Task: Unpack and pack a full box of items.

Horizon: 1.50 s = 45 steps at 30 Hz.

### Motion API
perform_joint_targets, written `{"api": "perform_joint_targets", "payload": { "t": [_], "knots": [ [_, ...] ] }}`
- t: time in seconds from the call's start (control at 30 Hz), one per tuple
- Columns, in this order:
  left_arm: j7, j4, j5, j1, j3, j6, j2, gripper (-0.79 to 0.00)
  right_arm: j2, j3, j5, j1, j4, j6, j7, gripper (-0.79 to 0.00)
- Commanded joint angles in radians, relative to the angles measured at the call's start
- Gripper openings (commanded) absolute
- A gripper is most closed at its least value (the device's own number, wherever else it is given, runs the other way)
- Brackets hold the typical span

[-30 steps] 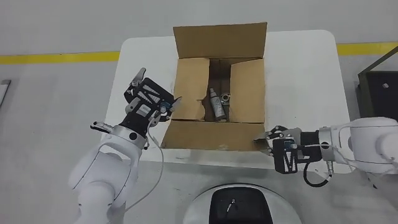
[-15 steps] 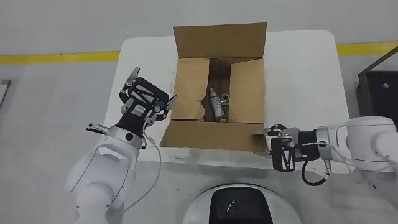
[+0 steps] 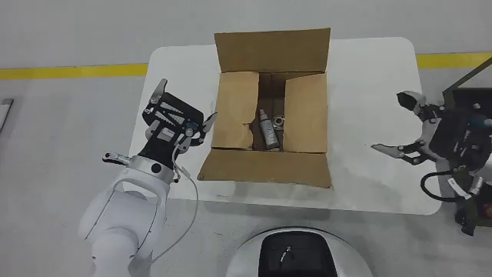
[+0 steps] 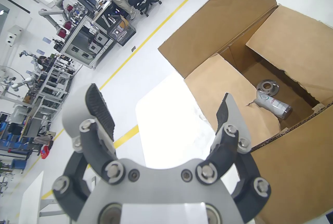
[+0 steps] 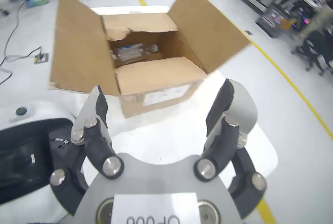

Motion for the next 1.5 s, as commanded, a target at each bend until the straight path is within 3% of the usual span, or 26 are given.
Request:
{"api": "perform_joint_targets", "payload": {
  "t": [0.0, 0.13, 0.23, 0.6, 0.83, 1.0, 1.17, 1.33, 1.47],
  "knots": [
    [0.001, 0.000, -0.001, -0.001, 0.000, -0.001, 0.000, 0.000, -0.009, 0.030, 0.046, -0.064, 0.014, 0.130, -0.004, -0.785],
    [0.001, -0.002, -0.005, -0.001, 0.000, -0.001, 0.001, 0.000, -0.022, -0.005, 0.024, -0.114, -0.004, 0.316, 0.021, -0.785],
    [-0.002, -0.008, -0.005, 0.001, -0.003, -0.002, 0.002, 0.000, -0.028, -0.103, 0.003, -0.081, 0.018, 0.367, 0.037, -0.785],
    [-0.002, -0.010, -0.006, 0.001, -0.004, -0.002, 0.002, 0.000, -0.071, -0.544, -0.063, 0.268, 0.211, 0.353, 0.102, -0.785],
    [-0.002, -0.010, -0.006, 0.001, -0.004, -0.002, 0.002, 0.000, -0.101, -0.685, -0.088, 0.403, 0.298, 0.326, 0.106, -0.785],
    [0.027, -0.001, -0.020, 0.004, 0.024, -0.011, 0.001, 0.000, -0.099, -0.644, -0.110, 0.386, 0.275, 0.350, 0.088, -0.785],
    [0.035, 0.059, 0.033, -0.094, 0.158, -0.049, -0.006, 0.000, -0.077, -0.487, -0.132, 0.258, 0.180, 0.374, 0.082, -0.785],
    [0.012, 0.162, 0.045, -0.216, 0.311, -0.031, -0.027, 0.000, -0.062, -0.325, -0.134, 0.100, 0.072, 0.383, 0.078, -0.785],
    [0.011, 0.169, 0.046, -0.223, 0.319, -0.031, -0.029, 0.000, -0.057, -0.248, -0.157, 0.014, 0.015, 0.389, 0.102, -0.785]
  ]
}}
